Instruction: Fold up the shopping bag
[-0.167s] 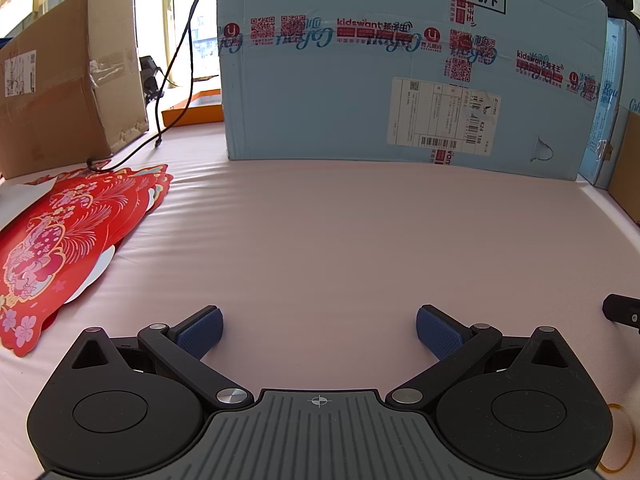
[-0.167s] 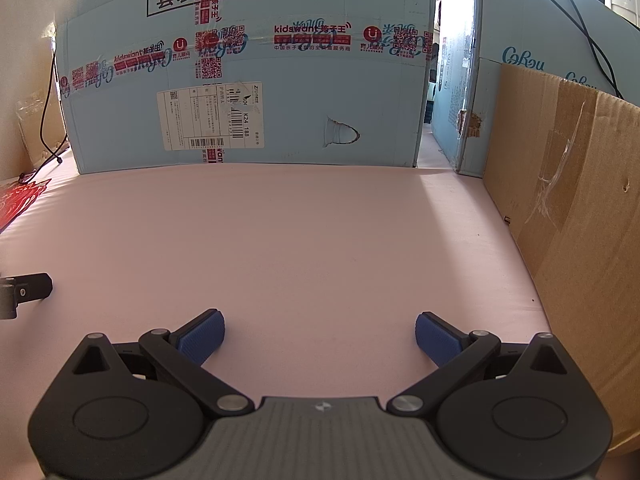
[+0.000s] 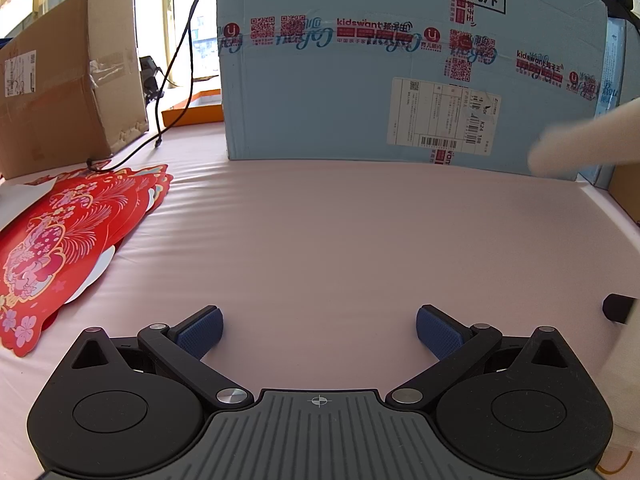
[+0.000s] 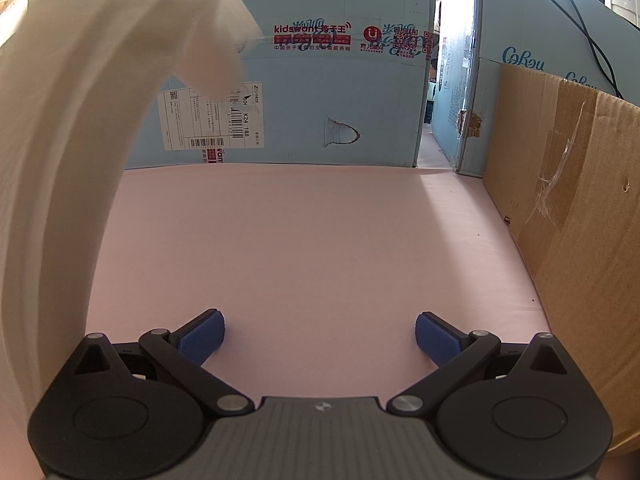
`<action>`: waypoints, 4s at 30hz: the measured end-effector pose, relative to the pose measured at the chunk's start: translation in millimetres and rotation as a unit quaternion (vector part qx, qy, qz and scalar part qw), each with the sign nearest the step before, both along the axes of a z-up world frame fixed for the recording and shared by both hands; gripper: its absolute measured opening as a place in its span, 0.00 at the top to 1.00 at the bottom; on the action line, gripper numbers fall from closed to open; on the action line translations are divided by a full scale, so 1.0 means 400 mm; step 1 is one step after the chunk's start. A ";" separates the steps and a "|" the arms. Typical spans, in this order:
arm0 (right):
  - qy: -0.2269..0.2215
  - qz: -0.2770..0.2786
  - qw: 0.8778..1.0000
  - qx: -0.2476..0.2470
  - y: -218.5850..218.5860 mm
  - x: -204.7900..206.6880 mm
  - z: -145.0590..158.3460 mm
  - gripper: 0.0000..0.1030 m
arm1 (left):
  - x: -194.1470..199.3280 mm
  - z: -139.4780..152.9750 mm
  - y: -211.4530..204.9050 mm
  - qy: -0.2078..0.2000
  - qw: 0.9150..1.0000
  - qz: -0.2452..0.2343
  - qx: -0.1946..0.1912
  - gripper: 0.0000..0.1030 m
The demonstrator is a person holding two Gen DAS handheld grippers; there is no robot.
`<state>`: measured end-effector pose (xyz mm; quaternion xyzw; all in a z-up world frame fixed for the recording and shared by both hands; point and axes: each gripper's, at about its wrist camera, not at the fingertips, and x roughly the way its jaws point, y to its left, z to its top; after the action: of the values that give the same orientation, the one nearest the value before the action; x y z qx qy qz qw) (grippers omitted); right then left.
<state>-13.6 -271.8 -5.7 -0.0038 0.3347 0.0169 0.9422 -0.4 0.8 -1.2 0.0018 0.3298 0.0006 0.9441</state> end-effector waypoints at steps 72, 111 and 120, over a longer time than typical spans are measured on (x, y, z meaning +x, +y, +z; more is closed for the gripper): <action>0.000 0.000 1.000 -0.001 0.006 -0.004 0.000 0.00 | 0.000 -0.001 -0.001 0.001 1.000 0.000 0.001 0.00; -0.016 0.005 0.998 0.059 -0.034 -0.018 0.016 0.00 | -0.124 0.085 -0.024 -0.108 0.991 -0.071 0.040 0.00; -0.044 0.015 0.995 0.091 -0.059 -0.052 0.046 0.00 | -0.107 0.040 -0.101 -0.015 0.975 -0.215 0.054 0.00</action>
<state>-34.4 -295.6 12.7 0.0762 0.2896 0.0614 0.9521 -43.2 -39.7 14.9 0.1236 0.3069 -0.1844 0.9255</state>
